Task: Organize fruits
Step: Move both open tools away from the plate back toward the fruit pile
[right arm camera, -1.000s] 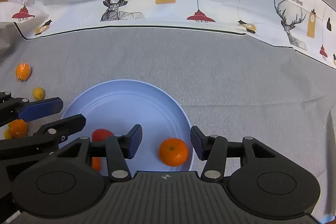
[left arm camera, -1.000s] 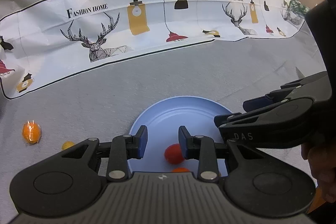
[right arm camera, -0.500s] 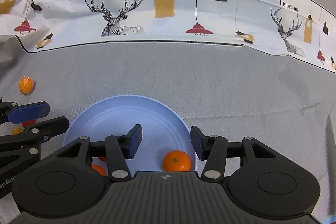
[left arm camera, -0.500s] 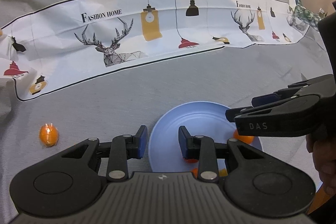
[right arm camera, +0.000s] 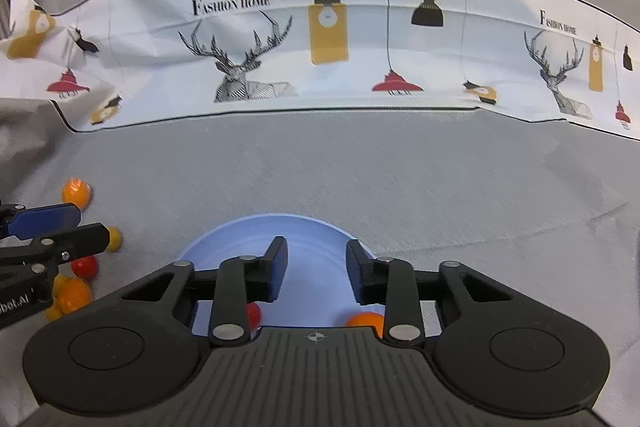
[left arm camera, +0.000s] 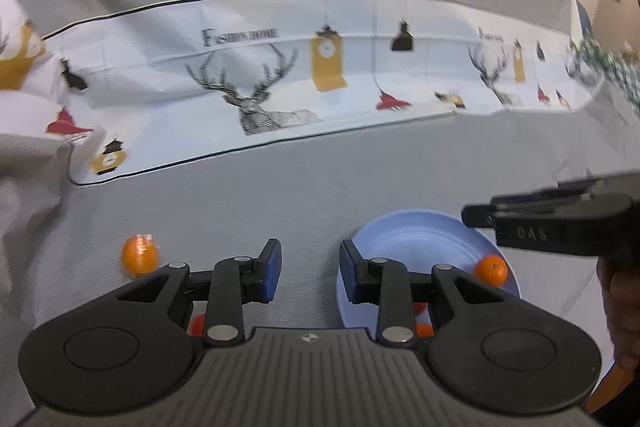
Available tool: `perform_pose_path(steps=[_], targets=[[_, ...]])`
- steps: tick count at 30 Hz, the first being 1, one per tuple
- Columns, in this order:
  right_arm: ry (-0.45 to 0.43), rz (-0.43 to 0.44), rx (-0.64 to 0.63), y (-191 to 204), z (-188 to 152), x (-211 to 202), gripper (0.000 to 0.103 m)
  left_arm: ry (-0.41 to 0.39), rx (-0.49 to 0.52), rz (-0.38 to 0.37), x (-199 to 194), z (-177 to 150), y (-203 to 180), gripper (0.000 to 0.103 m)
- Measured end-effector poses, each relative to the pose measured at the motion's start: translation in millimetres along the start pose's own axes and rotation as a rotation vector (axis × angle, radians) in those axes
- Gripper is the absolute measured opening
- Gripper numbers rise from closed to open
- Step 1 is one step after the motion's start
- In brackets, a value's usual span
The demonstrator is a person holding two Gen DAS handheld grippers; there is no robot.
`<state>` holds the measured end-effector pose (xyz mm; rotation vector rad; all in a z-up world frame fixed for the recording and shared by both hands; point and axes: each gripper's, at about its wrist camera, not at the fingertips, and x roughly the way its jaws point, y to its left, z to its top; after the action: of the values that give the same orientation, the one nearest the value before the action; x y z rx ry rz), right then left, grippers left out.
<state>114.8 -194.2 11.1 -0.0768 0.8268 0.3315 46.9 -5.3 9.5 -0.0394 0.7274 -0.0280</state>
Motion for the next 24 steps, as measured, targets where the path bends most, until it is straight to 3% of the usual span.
perform_pose_path(steps=[3,14,20,24], targets=[[-0.016,0.026,0.003,4,2,-2,0.027,-0.006,-0.078,0.009,-7,5,23,0.024],[-0.038,0.142,-0.044,41,4,-5,0.023,0.136,-0.341,0.088,-9,-1,107,0.024],[0.018,0.281,-0.093,84,-2,0,0.024,0.177,-0.385,0.083,-11,-9,125,0.024],[0.097,0.357,-0.091,114,-9,11,0.024,0.247,-0.393,0.056,-5,-18,129,0.024]])
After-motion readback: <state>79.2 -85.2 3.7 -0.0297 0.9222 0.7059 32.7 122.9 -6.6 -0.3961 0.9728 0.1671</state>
